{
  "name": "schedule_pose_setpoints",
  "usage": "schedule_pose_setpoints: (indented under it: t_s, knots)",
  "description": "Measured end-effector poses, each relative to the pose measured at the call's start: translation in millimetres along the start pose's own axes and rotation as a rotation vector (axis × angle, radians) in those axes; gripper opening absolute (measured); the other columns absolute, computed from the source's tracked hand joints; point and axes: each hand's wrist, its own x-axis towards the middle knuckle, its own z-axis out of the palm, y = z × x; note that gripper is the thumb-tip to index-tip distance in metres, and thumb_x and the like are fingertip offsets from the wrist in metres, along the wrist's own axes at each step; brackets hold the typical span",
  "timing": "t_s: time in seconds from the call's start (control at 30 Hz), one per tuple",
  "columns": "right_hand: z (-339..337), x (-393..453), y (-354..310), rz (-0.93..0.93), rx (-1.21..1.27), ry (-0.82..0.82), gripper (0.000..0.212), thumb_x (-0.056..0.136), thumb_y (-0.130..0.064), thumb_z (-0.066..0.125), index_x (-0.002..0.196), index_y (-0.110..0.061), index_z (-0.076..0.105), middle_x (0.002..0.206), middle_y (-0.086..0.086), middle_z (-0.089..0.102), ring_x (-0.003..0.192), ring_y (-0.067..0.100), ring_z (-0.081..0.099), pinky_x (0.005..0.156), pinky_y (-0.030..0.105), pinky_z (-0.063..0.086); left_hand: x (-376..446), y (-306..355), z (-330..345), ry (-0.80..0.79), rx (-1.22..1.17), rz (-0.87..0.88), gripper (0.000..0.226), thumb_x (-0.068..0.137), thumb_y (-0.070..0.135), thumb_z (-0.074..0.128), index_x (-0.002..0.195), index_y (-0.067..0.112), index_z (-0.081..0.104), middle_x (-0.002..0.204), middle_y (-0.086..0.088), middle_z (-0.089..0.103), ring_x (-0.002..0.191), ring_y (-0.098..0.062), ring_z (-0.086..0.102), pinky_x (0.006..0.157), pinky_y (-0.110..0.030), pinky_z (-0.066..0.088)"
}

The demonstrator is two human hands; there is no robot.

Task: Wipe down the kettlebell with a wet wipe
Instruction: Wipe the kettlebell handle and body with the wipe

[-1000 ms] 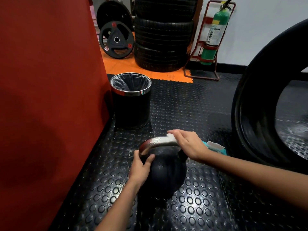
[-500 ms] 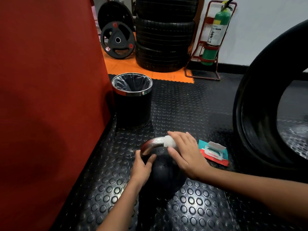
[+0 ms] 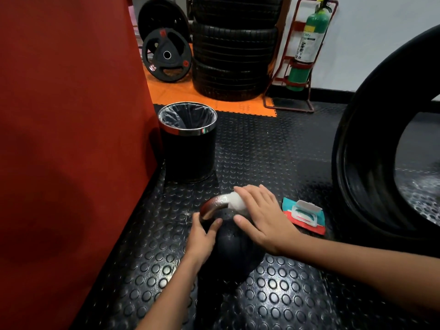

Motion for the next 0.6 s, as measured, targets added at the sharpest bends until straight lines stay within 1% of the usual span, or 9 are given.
schedule_pose_setpoints:
  t_s: [0.07, 0.13, 0.23, 0.3, 0.33, 0.37, 0.43, 0.5, 0.6]
  knots:
    - [-2, -11, 13, -0.003, 0.031, 0.007, 0.067, 0.101, -0.056, 0.034, 0.156, -0.017, 0.031, 0.148, -0.003, 0.041, 0.142, 0.014, 0.033, 0.125, 0.041, 0.014, -1, 1, 0, 0.001, 0.01, -0.013, 0.031, 0.09, 0.035, 0.068, 0.109, 0.034, 0.043, 0.097, 0.015, 0.061, 0.091, -0.009, 0.059, 0.084, -0.03, 0.047]
    - [-1, -18, 22, 0.047, 0.069, 0.032, 0.066, 0.1, -0.057, 0.033, 0.153, -0.018, 0.035, 0.146, -0.005, 0.044, 0.139, 0.011, 0.037, 0.124, 0.042, 0.016, -1, 1, -1, -0.005, 0.011, -0.03, 0.031, 0.089, 0.038, 0.067, 0.109, 0.036, 0.043, 0.1, 0.012, 0.062, 0.094, -0.014, 0.061, 0.089, -0.036, 0.051]
    - [0, -3, 15, 0.302, 0.146, 0.065, 0.061, 0.097, -0.065, 0.019, 0.121, -0.024, 0.058, 0.119, -0.013, 0.059, 0.122, 0.006, 0.051, 0.123, 0.043, 0.014, 1, -1, -1, -0.008, 0.01, -0.044, 0.032, 0.089, 0.04, 0.067, 0.11, 0.036, 0.043, 0.101, 0.01, 0.064, 0.096, -0.018, 0.062, 0.092, -0.041, 0.051]
    - [-4, 19, 4, 0.443, 0.165, 0.027, 0.065, 0.093, -0.069, 0.011, 0.095, -0.026, 0.06, 0.097, -0.013, 0.061, 0.104, 0.004, 0.054, 0.122, 0.043, 0.014, 1, -1, -1, 0.002, 0.004, -0.031, 0.031, 0.089, 0.039, 0.067, 0.109, 0.035, 0.043, 0.1, 0.01, 0.064, 0.096, -0.017, 0.062, 0.091, -0.039, 0.051]
    - [-6, 27, -1, 0.432, 0.133, -0.013, 0.066, 0.092, -0.069, 0.009, 0.092, -0.027, 0.059, 0.094, -0.011, 0.061, 0.101, 0.005, 0.054, 0.122, 0.042, 0.014, 1, 0, -1, 0.004, 0.001, -0.019, 0.03, 0.089, 0.038, 0.067, 0.108, 0.036, 0.043, 0.1, 0.01, 0.064, 0.097, -0.017, 0.062, 0.091, -0.037, 0.05]
    - [-7, 30, -6, 0.384, 0.095, -0.047, 0.064, 0.092, -0.067, 0.01, 0.097, -0.028, 0.06, 0.096, -0.011, 0.061, 0.102, 0.007, 0.053, 0.122, 0.043, 0.014, 0, 0, 0, 0.002, -0.008, -0.012, 0.029, 0.089, 0.037, 0.068, 0.106, 0.035, 0.044, 0.1, 0.009, 0.064, 0.096, -0.015, 0.062, 0.09, -0.036, 0.05]
    - [-3, 24, -10, 0.219, 0.017, -0.033, 0.062, 0.095, -0.064, 0.019, 0.122, -0.024, 0.059, 0.111, -0.008, 0.059, 0.113, 0.01, 0.05, 0.122, 0.042, 0.016, -1, 2, 0, -0.002, -0.03, -0.016, 0.025, 0.09, 0.034, 0.068, 0.101, 0.035, 0.045, 0.099, 0.009, 0.064, 0.093, -0.012, 0.062, 0.087, -0.034, 0.05]
    - [0, 8, -5, 0.081, 0.009, 0.017, 0.061, 0.098, -0.059, 0.031, 0.142, -0.019, 0.048, 0.128, -0.005, 0.054, 0.124, 0.012, 0.044, 0.123, 0.04, 0.016, -3, 4, -1, -0.014, -0.014, -0.017, 0.026, 0.09, 0.035, 0.067, 0.103, 0.035, 0.044, 0.097, 0.012, 0.062, 0.089, -0.008, 0.06, 0.086, -0.033, 0.049]
    - [1, -14, 16, 0.055, 0.021, 0.041, 0.061, 0.1, -0.056, 0.036, 0.148, -0.019, 0.039, 0.139, -0.005, 0.049, 0.134, 0.012, 0.041, 0.125, 0.041, 0.014, -3, 5, -2, -0.018, 0.03, -0.026, 0.031, 0.09, 0.039, 0.065, 0.109, 0.036, 0.041, 0.096, 0.016, 0.059, 0.09, -0.012, 0.059, 0.088, -0.034, 0.049]
